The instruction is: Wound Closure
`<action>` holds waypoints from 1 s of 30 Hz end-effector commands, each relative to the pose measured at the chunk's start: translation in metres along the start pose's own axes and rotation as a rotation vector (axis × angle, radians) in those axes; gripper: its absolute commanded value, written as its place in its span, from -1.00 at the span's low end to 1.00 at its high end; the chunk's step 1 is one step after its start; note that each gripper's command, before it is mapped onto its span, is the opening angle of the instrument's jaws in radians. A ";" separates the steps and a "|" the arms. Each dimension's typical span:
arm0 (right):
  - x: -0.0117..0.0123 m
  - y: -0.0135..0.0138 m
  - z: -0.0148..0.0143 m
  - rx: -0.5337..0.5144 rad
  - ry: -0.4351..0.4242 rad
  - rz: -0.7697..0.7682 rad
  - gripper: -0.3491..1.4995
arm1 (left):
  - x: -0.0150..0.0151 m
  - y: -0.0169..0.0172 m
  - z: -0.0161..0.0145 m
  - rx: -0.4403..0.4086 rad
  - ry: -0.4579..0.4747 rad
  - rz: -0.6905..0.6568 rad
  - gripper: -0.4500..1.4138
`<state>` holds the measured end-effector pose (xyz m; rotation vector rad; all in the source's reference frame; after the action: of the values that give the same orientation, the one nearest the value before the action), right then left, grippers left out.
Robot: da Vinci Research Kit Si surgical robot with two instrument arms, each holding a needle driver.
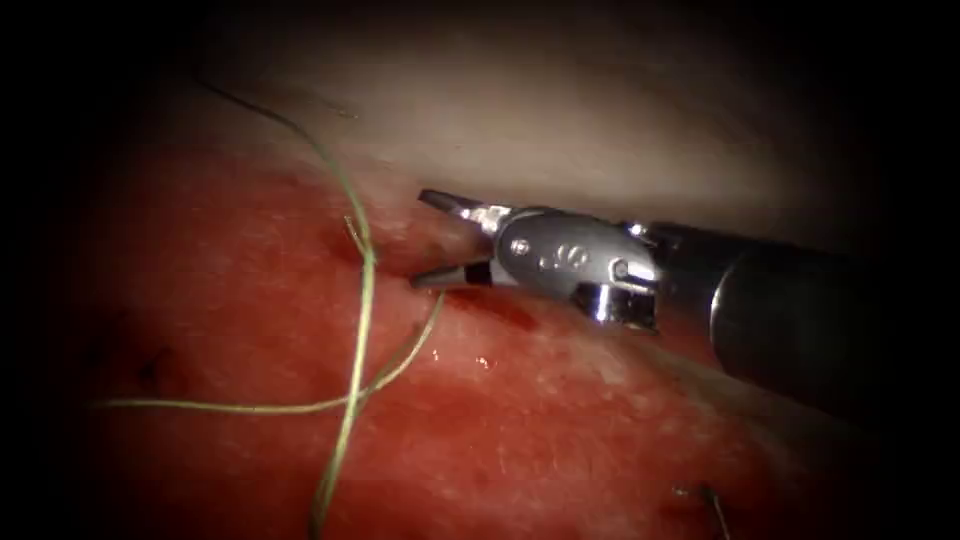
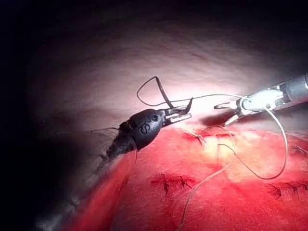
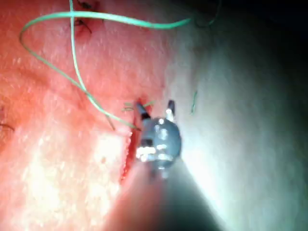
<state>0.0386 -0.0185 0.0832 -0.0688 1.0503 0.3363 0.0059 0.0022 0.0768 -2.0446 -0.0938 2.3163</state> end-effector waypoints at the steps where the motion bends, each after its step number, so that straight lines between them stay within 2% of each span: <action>1: -0.0005 0.0009 0.0020 0.005 0.000 -0.005 0.45 | -0.0007 -0.0002 0.0005 -0.001 0.001 0.002 -1.00; 5: -0.0030 0.0003 0.0036 0.016 -0.019 -0.029 0.45 | -0.0007 -0.0002 0.0005 -0.001 0.001 0.002 -1.00; 11: -0.0050 -0.0018 0.0031 0.057 -0.049 -0.060 0.47 | -0.0007 -0.0002 0.0005 -0.003 -0.001 0.002 -1.00; 16: -0.0055 -0.0032 0.0018 0.085 -0.059 -0.074 0.47 | -0.0007 -0.0002 0.0006 -0.003 -0.001 0.002 -1.00; 30: -0.0068 -0.0084 0.0003 0.148 -0.063 -0.119 0.47 | -0.0008 -0.0002 0.0008 -0.004 -0.003 0.003 -1.00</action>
<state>0.0374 -0.0279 0.0876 0.0133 1.0008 0.1500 0.0057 0.0022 0.0769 -2.0439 -0.0977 2.3236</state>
